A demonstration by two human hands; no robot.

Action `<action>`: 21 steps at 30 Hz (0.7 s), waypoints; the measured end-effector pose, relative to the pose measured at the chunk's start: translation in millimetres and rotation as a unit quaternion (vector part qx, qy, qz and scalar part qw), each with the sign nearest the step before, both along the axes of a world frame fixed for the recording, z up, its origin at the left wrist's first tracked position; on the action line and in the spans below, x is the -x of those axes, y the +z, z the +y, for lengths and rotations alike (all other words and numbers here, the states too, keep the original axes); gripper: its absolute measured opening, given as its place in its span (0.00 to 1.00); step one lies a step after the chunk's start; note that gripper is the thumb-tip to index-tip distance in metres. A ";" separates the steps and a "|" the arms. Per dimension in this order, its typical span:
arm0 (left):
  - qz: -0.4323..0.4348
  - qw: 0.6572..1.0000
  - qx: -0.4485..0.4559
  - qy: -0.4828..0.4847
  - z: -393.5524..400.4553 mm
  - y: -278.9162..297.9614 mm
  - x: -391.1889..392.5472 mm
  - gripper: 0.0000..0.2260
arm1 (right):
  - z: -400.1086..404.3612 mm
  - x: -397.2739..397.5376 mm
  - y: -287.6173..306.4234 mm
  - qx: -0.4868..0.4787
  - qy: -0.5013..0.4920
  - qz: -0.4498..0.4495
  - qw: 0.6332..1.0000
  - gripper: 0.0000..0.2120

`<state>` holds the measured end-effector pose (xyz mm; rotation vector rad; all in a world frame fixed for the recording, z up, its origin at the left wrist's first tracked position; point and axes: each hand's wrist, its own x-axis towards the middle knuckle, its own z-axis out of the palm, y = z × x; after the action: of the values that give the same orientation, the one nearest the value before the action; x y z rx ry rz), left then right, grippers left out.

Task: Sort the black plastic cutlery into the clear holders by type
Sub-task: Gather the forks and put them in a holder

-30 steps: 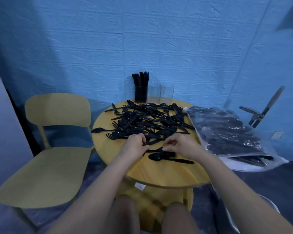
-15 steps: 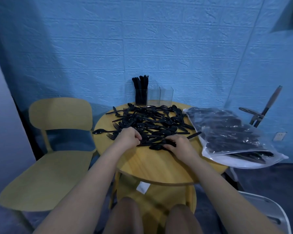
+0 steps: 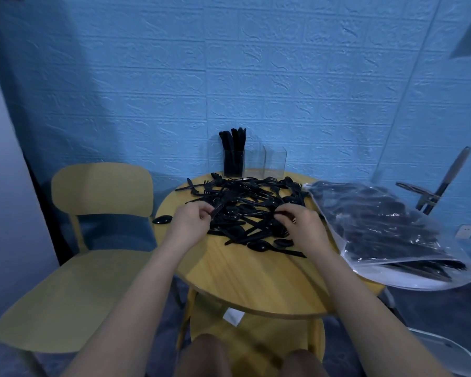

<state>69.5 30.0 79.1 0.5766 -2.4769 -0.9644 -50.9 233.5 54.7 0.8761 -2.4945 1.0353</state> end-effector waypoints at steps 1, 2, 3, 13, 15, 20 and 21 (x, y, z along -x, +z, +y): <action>0.034 0.999 -0.035 -0.004 1.4 -2.2 0.9 0.10 | 0.4 0.9 5.7 0.039 0.010 -0.023 0.999 0.08; 0.065 0.995 -0.070 -0.007 2.5 -5.0 2.4 0.10 | 1.1 2.4 10.8 0.073 0.019 -0.046 0.996 0.07; 0.093 0.990 -0.104 -0.008 3.9 -7.6 3.8 0.09 | 1.9 4.4 14.8 0.101 0.027 -0.066 0.992 0.06; 0.152 0.935 -0.310 -0.080 26.0 -28.5 25.8 0.09 | -24.6 23.5 24.7 0.152 0.141 -0.132 0.969 0.10; 0.141 0.940 -0.296 -0.096 28.7 -30.8 31.6 0.09 | -30.7 26.5 23.0 0.144 0.131 -0.118 0.974 0.09; 0.138 0.926 -0.323 -0.140 32.7 -42.8 35.7 0.10 | -38.6 26.9 9.4 0.162 0.089 -0.087 0.979 0.08; 0.143 0.919 -0.336 -0.150 32.5 -44.5 34.7 0.11 | -39.2 26.4 6.1 0.149 0.081 -0.070 0.983 0.09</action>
<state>34.9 62.5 34.6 0.2157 -1.9671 -1.8988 -77.3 194.4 60.8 0.9519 -2.3176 1.5257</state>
